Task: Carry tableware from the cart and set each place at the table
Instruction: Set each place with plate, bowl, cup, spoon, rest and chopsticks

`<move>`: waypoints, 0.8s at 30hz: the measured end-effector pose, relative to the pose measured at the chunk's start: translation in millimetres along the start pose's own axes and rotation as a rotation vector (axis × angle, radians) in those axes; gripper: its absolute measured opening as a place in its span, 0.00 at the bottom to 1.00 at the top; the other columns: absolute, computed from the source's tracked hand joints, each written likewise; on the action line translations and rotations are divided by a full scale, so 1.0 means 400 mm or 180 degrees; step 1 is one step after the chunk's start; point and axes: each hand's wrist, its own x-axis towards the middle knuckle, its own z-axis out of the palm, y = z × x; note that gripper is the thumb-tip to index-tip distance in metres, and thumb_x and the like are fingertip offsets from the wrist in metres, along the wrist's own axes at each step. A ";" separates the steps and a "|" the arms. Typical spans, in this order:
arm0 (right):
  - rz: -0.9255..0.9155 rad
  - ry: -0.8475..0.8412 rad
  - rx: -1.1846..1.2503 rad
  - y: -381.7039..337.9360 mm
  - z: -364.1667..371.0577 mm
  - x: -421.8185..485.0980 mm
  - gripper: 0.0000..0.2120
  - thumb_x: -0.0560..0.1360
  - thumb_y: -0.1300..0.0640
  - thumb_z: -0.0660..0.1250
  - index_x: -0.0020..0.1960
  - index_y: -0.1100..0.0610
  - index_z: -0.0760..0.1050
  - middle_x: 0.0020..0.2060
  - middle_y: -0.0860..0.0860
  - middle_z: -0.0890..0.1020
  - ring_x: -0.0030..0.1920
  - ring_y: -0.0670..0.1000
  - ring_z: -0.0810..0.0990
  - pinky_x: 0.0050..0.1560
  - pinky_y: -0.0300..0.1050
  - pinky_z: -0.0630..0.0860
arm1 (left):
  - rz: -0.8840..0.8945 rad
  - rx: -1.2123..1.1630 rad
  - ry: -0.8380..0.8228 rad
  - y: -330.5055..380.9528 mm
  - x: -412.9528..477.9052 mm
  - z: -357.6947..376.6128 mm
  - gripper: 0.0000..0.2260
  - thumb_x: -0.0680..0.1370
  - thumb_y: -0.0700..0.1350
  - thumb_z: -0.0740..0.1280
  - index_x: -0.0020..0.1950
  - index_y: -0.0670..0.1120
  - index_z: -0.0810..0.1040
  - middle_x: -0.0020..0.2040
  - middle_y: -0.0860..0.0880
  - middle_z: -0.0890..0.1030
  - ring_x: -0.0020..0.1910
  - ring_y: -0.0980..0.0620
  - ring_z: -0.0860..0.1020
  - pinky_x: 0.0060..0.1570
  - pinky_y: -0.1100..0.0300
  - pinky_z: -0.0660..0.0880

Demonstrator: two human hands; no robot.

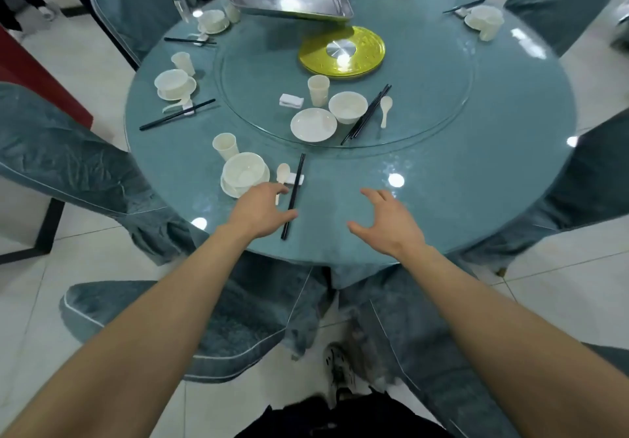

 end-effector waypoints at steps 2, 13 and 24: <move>0.0004 0.0029 -0.0024 -0.004 -0.003 -0.036 0.40 0.76 0.38 0.71 0.82 0.51 0.63 0.77 0.52 0.69 0.73 0.57 0.72 0.72 0.54 0.71 | 0.0072 0.0041 0.0044 -0.007 -0.032 0.001 0.29 0.75 0.58 0.77 0.73 0.49 0.78 0.70 0.48 0.80 0.68 0.46 0.79 0.68 0.47 0.75; 0.0042 0.0244 -0.0126 0.019 0.000 -0.307 0.39 0.77 0.40 0.72 0.82 0.53 0.63 0.76 0.54 0.69 0.72 0.58 0.73 0.71 0.54 0.72 | 0.0161 0.0171 0.0038 0.001 -0.236 0.049 0.27 0.76 0.58 0.77 0.72 0.50 0.78 0.71 0.48 0.79 0.70 0.46 0.77 0.69 0.46 0.74; 0.0023 0.0435 -0.0177 0.085 -0.095 -0.441 0.39 0.77 0.39 0.71 0.82 0.52 0.63 0.75 0.53 0.71 0.72 0.57 0.74 0.69 0.54 0.74 | 0.0475 0.0168 0.0155 0.170 -0.324 0.080 0.26 0.76 0.56 0.77 0.71 0.48 0.79 0.70 0.46 0.79 0.69 0.45 0.77 0.70 0.49 0.73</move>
